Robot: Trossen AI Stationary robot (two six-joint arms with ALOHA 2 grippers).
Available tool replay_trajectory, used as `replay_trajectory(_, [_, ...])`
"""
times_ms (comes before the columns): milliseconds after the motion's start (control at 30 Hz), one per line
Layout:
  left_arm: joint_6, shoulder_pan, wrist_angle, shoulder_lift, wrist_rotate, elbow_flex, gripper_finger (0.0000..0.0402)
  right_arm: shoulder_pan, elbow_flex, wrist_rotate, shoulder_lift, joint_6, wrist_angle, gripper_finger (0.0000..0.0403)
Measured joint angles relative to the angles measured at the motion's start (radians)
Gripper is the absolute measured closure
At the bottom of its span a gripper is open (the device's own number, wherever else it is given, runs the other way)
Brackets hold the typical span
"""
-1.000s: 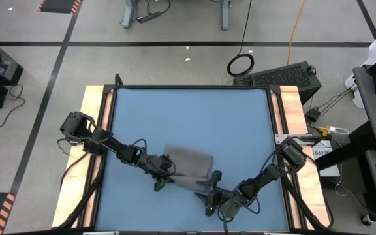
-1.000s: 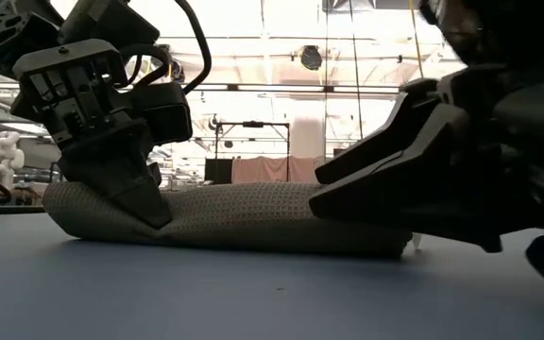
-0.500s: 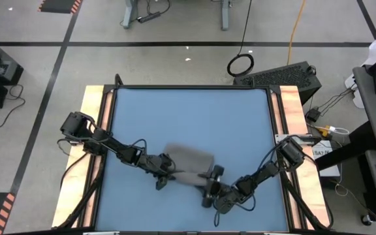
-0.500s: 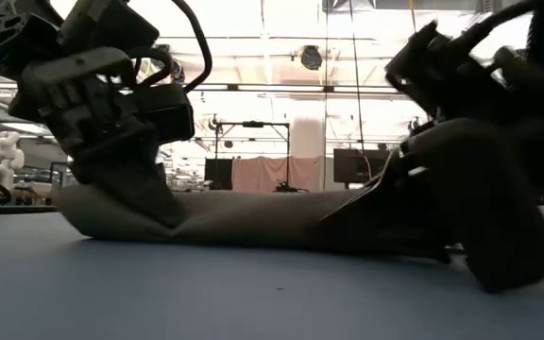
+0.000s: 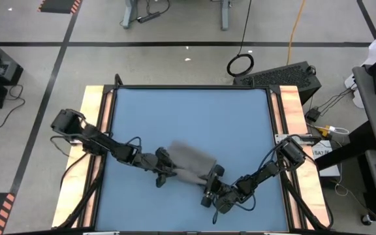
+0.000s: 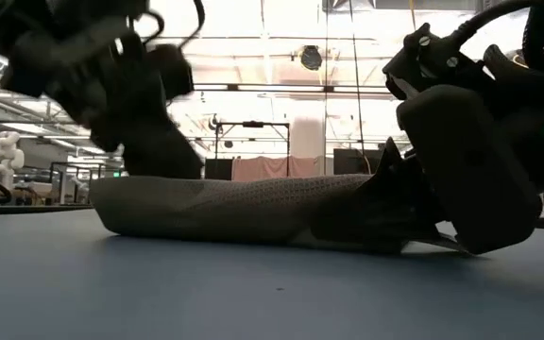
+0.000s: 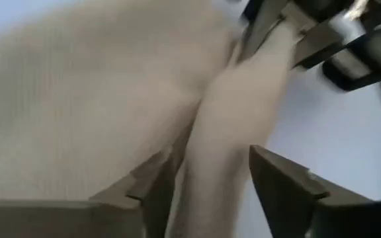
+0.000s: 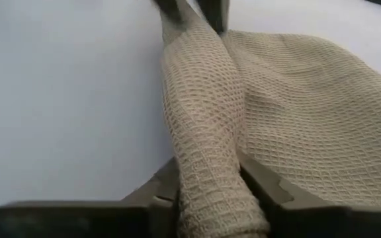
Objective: Roll towel
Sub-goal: Roll the gray towel
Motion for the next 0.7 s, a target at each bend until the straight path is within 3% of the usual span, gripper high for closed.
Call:
replay_trajectory(133, [0.095,-0.015,-0.060,-0.104,-0.030,0.001,0.0176,0.001,0.000,-0.006,0.000,-0.002,-0.001,0.0326])
replay_trajectory(300, [0.281,-0.115,-0.107,-0.174,-0.171,0.002,0.0167,0.001,0.000,-0.011,0.001,0.040,-0.033,0.0328])
replay_trajectory(400, [0.366,-0.203,-0.109,-0.151,-0.243,0.002,0.0166,0.001,0.001,-0.013,0.001,0.099,-0.061,0.0329])
replay_trajectory(500, [0.393,-0.279,-0.120,-0.099,-0.394,0.003,0.0166,0.001,0.001,-0.013,0.001,0.106,-0.064,0.0329])
replay_trajectory(600, [0.395,-0.315,-0.123,-0.039,-0.554,0.003,0.0166,0.002,0.000,-0.016,0.002,0.106,-0.057,0.0329])
replay_trajectory(700, [0.392,-0.315,-0.124,0.015,-0.605,0.003,0.0166,-0.005,-0.001,-0.030,0.001,0.106,-0.058,0.0329])
